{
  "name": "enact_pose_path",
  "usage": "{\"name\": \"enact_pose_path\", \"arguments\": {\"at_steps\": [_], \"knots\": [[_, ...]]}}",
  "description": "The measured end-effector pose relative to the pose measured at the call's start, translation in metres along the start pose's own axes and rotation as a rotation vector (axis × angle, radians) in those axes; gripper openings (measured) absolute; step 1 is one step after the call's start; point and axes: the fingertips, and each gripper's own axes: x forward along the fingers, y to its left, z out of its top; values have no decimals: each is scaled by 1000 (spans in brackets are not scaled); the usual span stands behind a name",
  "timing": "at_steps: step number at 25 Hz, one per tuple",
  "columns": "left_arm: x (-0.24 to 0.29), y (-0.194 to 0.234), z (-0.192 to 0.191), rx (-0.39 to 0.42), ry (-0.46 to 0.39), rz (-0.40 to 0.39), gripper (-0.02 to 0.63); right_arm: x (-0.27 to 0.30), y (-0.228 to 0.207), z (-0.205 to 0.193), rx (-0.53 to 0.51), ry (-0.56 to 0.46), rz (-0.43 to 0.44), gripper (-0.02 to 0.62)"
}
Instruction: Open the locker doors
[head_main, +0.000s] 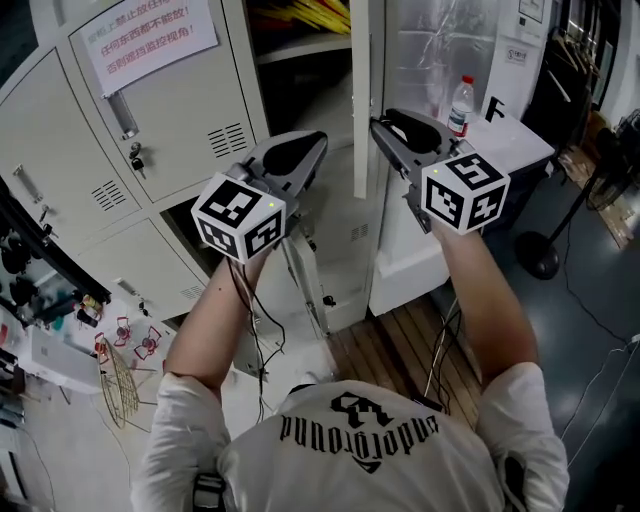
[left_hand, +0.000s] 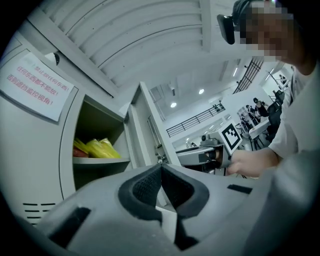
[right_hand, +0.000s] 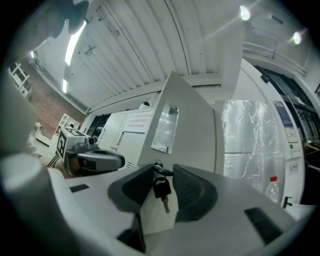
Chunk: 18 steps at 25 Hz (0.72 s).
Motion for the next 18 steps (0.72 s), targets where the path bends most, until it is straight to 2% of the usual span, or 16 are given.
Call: {"name": "enact_pose_path", "arguments": {"at_steps": [6, 13, 18], "knots": [[26, -36, 10, 18, -2, -52, 8, -47, -43, -2, -9, 27, -84, 126], [54, -58, 11, 21, 4, -101, 8, -82, -92, -9, -11, 60, -180, 117], [67, -67, 14, 18, 2, -124, 8, -90, -109, -11, 12, 59, -161, 130]]}}
